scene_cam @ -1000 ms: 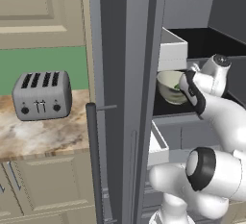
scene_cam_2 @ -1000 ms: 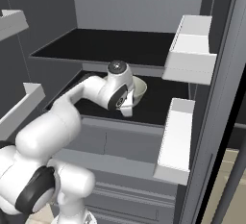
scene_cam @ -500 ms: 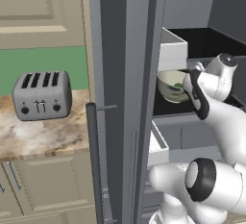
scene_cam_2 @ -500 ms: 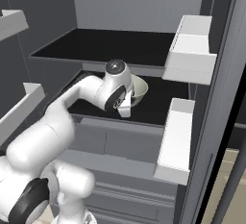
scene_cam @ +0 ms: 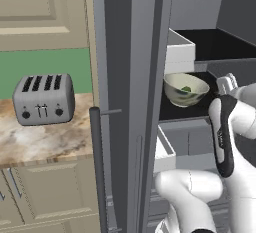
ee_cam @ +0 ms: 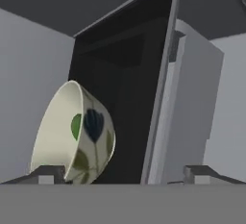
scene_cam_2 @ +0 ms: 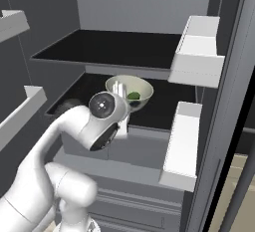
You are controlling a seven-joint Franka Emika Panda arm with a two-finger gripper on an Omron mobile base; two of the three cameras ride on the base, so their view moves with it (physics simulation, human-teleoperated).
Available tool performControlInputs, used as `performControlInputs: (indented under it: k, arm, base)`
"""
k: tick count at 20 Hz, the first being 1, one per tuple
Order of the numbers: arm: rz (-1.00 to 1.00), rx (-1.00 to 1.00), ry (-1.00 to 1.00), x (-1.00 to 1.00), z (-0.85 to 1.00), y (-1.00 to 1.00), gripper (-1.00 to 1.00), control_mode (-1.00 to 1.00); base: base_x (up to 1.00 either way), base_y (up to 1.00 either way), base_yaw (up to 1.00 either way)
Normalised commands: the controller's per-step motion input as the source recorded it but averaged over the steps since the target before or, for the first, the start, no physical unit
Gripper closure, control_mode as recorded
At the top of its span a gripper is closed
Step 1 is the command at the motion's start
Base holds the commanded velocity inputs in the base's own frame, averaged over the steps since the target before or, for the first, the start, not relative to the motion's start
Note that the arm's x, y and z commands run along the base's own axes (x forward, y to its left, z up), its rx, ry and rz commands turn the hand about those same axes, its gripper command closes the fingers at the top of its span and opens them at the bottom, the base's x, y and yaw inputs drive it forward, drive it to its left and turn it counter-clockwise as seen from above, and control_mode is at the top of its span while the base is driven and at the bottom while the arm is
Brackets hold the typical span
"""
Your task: Move the cup from next to the sink to the open cabinet. Then, move the bowl with the avocado to the fridge to clear the area for faucet cleaning.
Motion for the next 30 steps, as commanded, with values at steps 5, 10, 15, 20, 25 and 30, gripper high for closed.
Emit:
performControlInputs:
  k: [5,10,15,20,25,30]
  arm:
    - [0.03,0.0,0.04,-1.0,0.57,0.06,-1.0,-1.0]
    - [0.04,0.0,0.28,-0.8,0.54,0.15,-1.0,1.0]
    - [0.0,0.0,0.0,0.0,0.0,0.0,-1.0,1.0]
    - [0.0,0.0,0.0,0.0,0.0,0.0,-1.0,1.0]
    - [0.0,0.0,0.0,0.0,0.0,0.0,-1.0,1.0]
    - [0.0,0.0,0.0,0.0,0.0,0.0,-1.0,1.0]
  base:
    - [0.0,0.0,0.0]
    - [-0.2,0.03,0.01]
    - [-1.0,0.1,0.19]
    - [-0.94,0.1,0.46]
    - [-0.25,0.03,0.91]
    - [-0.06,0.0,1.0]
